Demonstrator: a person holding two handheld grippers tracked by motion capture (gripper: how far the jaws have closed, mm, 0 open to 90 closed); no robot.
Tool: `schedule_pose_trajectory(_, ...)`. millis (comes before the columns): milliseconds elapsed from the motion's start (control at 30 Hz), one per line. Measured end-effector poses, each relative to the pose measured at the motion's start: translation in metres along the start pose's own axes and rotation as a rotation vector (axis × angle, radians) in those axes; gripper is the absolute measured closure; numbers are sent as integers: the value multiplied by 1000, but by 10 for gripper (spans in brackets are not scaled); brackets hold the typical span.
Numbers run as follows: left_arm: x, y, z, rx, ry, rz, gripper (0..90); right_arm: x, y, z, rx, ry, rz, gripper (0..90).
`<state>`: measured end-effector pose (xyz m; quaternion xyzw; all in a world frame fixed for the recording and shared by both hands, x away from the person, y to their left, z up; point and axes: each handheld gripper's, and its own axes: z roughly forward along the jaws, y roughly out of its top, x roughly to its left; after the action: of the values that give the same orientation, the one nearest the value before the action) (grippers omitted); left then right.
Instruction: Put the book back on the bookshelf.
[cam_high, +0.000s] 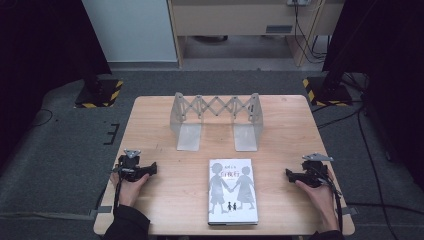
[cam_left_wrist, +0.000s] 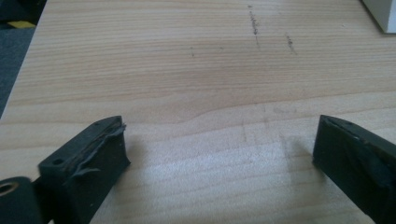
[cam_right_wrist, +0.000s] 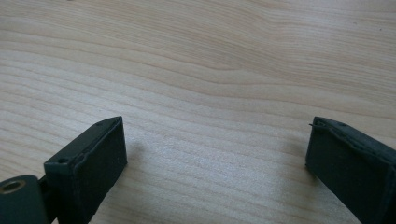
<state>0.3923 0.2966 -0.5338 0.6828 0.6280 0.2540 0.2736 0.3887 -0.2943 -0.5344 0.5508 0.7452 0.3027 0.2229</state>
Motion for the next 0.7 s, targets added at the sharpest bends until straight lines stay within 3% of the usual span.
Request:
schedule_pose_trajectory(100,-2,0,-6,-19,-32,-36,72,4,2,-4,-11,20,-8,66)
schedule_pose_trajectory(267,-9,1,-18,-68,-57,-31,81,11,6,-12,-48,35,-4,80)
schedule_pose_trajectory(467,-19,0,-25,-87,-101,-38,85,14,7,-21,-79,45,25,82)
schedule_pose_trajectory(700,-31,2,-34,-125,-141,-21,92,18,8,-30,-97,41,27,83)
